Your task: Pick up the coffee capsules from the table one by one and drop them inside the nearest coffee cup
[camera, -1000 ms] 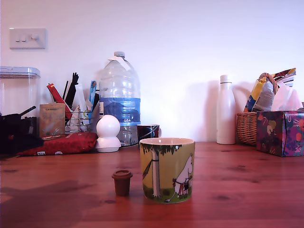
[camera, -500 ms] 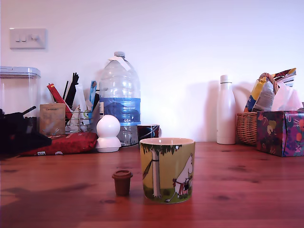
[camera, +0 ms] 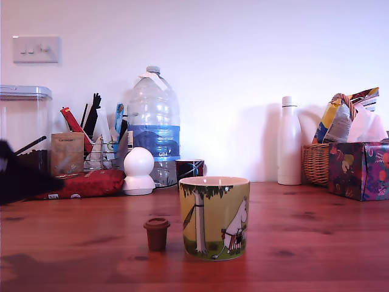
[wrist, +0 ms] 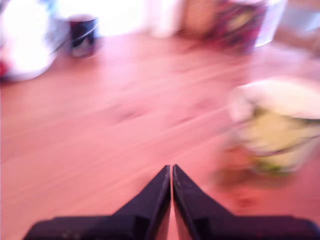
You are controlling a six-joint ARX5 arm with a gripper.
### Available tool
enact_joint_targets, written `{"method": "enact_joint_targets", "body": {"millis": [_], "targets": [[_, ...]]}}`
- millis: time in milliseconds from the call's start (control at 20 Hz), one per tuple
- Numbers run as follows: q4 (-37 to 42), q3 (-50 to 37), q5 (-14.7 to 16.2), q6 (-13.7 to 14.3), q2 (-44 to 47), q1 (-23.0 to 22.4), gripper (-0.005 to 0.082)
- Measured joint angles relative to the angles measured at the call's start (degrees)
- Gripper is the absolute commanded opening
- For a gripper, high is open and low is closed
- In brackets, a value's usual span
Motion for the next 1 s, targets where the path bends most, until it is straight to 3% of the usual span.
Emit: {"method": "enact_joint_targets", "body": {"millis": [250,650,700,800,850,1000], "targets": [[0.3,-0.2,-0.6,0.1,0.3,-7.5,-0.0024],[-0.2,-0.2,-0.5,0.3,0.2,-8.4,-0.0017],[-1.2,-0.2,-0.5,0.3,0.1,-8.4,0.0056],[-4.7,0.7,-0.4,0.8,-0.1,-8.4,0.046],[-6.8,1.6,-0.4,0.8,-0.1,-8.4,0.0585],[-11.6,4.3,-0.5,3.5,-0.1,-9.3,0.0608]]}}
